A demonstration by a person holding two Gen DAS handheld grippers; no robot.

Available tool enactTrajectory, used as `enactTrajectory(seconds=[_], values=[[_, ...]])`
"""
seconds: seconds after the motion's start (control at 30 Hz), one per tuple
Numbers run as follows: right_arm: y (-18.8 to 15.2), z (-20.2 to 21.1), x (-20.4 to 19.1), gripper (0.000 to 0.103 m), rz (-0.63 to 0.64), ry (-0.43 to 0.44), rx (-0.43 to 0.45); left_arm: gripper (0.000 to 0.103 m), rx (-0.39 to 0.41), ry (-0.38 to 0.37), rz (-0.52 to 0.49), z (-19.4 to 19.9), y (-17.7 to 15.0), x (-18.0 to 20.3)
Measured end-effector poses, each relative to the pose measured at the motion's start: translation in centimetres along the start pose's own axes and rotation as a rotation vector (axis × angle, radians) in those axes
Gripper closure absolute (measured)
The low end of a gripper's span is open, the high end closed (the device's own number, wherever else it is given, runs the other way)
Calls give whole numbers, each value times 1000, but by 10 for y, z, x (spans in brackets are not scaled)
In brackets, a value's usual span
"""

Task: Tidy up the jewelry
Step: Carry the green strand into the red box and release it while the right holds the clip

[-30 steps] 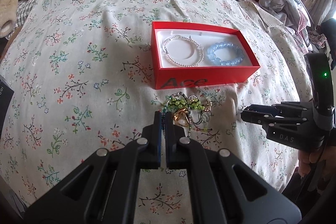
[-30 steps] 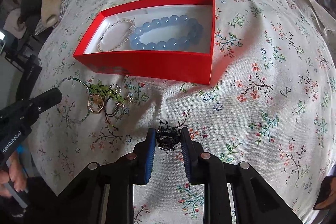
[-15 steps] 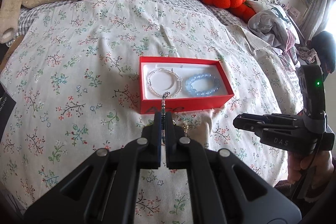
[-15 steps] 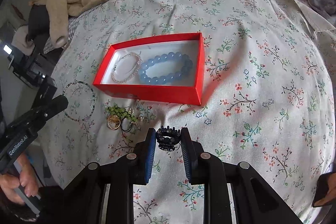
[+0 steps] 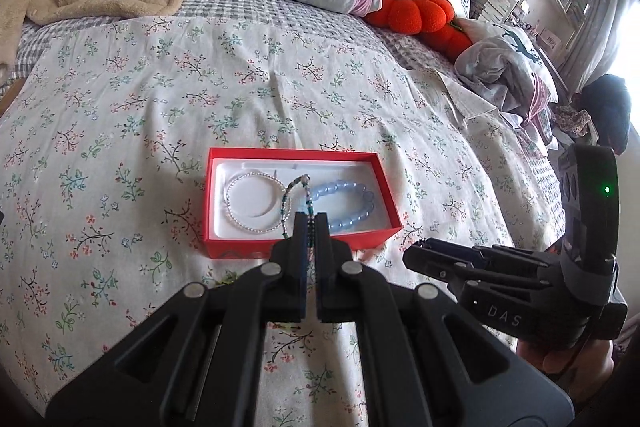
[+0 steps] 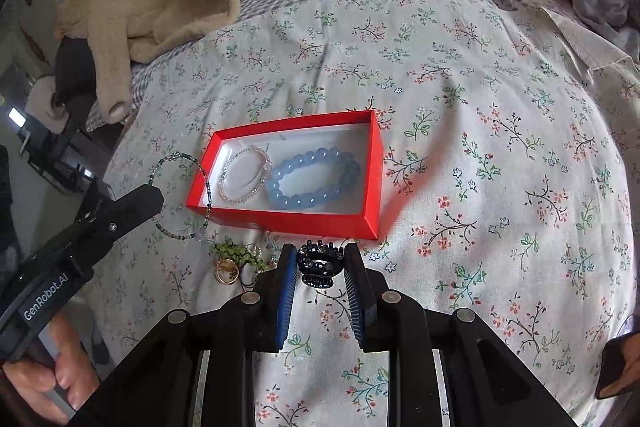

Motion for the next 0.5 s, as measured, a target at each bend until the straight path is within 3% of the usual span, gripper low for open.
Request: enactTrajectory(seconds=[0.27,0.5], values=[[2,0,6,79,-8,-5,9,100,-11,-40,76,-27,16,6],[3,1,11,79,-10,-13,11,100,-46,104,51,-47,10,-23]])
Point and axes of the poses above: each gripper's, at about its wrist camera, not at the fingertips, and z roughly against the way its jaws point, x to its right, y to its top, the point moved 10 cm from there along -z, roughly the way its jaws point, and after that the axes turned 6 degrees about y, right-handed, at the moved point
